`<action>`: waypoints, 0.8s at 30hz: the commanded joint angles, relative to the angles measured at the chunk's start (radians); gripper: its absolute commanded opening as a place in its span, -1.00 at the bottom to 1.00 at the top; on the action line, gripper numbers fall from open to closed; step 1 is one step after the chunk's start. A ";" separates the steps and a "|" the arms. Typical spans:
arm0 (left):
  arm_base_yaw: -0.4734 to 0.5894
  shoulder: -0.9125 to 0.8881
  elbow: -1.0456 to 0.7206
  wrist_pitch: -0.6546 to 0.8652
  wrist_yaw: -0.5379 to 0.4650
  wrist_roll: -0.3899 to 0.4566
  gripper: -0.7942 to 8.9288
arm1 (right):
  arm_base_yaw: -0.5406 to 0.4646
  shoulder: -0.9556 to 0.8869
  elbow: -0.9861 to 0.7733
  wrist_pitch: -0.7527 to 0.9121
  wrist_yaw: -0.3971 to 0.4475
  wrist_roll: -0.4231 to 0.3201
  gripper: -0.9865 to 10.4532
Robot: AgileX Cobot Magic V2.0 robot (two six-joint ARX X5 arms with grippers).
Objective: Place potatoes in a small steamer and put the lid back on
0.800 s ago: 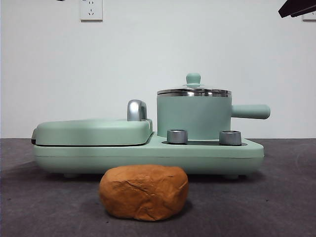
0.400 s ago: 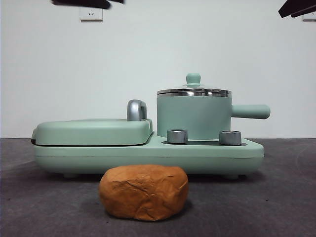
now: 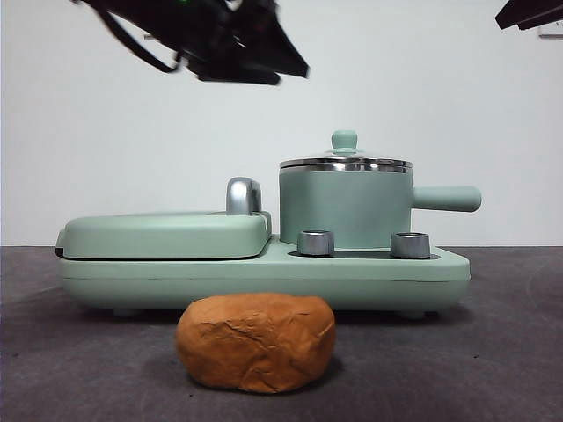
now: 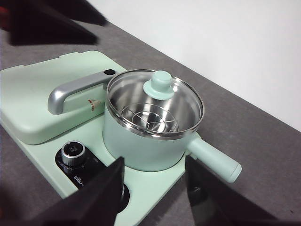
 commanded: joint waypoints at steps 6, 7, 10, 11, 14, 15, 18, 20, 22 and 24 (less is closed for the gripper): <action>-0.034 0.232 0.254 -0.038 -0.001 -0.048 -0.33 | 0.004 0.005 0.013 0.024 0.001 0.013 -0.47; -0.038 0.259 0.282 -0.043 -0.001 -0.048 -0.33 | 0.004 0.005 0.013 0.027 0.001 0.013 -0.47; -0.044 0.316 0.330 -0.046 -0.001 -0.048 -0.33 | 0.004 0.005 0.013 0.033 0.001 0.017 -0.47; -0.045 0.332 0.342 -0.046 -0.001 -0.048 -0.33 | 0.005 0.005 0.013 0.034 0.000 0.017 -0.47; -0.046 0.364 0.362 -0.046 -0.001 -0.048 -0.33 | 0.004 0.005 0.013 0.039 0.000 0.017 -0.47; -0.046 0.372 0.363 -0.045 -0.001 -0.048 -0.33 | 0.004 0.005 0.013 0.040 0.000 0.018 -0.47; -0.046 0.388 0.363 -0.047 -0.001 -0.048 -0.33 | 0.004 0.005 0.013 0.041 0.001 0.018 -0.47; -0.046 0.399 0.363 -0.047 -0.001 -0.048 -0.33 | 0.004 0.005 0.013 0.041 0.000 0.018 -0.47; -0.045 0.406 0.363 -0.047 -0.001 -0.048 -0.33 | 0.004 0.005 0.013 0.042 0.001 0.018 -0.47; -0.045 0.407 0.363 -0.047 -0.001 -0.048 -0.33 | 0.004 0.005 0.013 0.042 0.000 0.018 -0.47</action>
